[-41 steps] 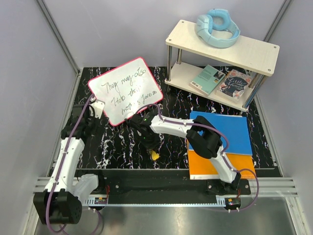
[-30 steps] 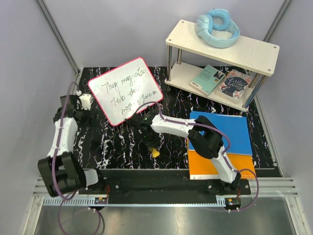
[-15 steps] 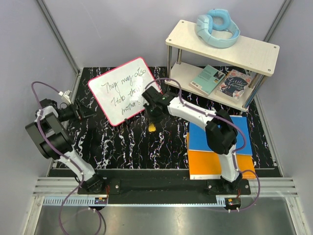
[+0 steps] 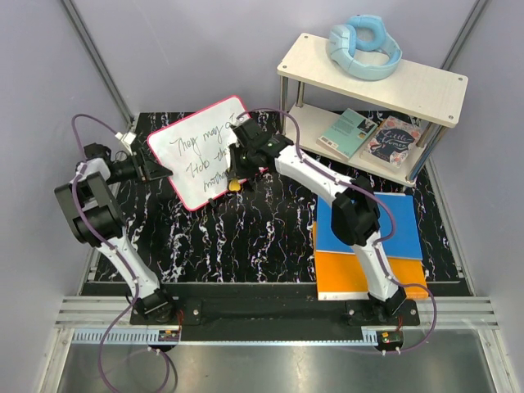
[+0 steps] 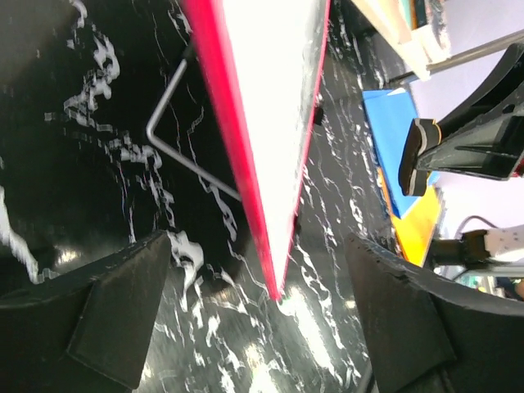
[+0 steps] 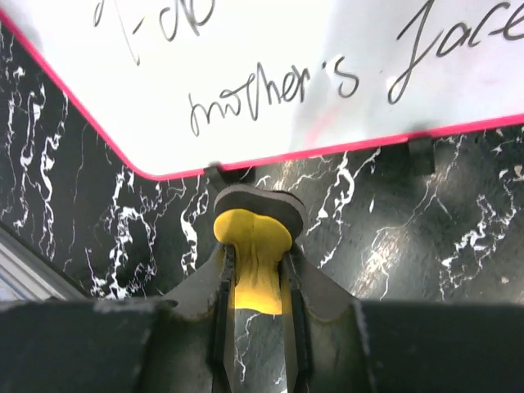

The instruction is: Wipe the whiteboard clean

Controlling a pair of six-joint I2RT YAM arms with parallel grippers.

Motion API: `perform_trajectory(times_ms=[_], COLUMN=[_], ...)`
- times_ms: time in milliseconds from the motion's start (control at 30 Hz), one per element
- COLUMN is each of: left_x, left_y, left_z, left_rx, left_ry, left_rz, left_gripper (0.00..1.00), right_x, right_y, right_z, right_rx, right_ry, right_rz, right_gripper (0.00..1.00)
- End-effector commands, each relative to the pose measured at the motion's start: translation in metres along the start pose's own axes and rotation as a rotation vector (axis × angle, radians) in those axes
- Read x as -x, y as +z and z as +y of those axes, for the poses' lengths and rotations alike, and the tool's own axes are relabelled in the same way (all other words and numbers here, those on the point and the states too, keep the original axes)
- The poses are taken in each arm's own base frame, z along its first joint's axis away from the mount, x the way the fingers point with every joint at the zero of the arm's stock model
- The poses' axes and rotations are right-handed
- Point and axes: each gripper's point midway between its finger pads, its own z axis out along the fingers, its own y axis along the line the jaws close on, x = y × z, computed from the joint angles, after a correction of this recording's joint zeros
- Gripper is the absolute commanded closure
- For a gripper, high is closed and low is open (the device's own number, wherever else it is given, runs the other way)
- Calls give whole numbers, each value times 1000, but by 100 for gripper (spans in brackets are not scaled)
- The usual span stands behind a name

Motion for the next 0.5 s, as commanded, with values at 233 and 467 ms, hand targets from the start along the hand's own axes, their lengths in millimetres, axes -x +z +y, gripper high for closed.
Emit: perform_trajectory(times_ms=[233,467], left_x=[39,44], left_y=[35,45], left_z=[28,29], left_rx=[62,23], left_ry=[52,68], left_rz=[-26,-15], left_gripper=[27,45], right_x=[68,88], right_y=[9,17], right_z=[-8,-22], right_rx=[86,72], right_ry=[71,46], right_rz=[-109,-151], right_gripper=[100,100])
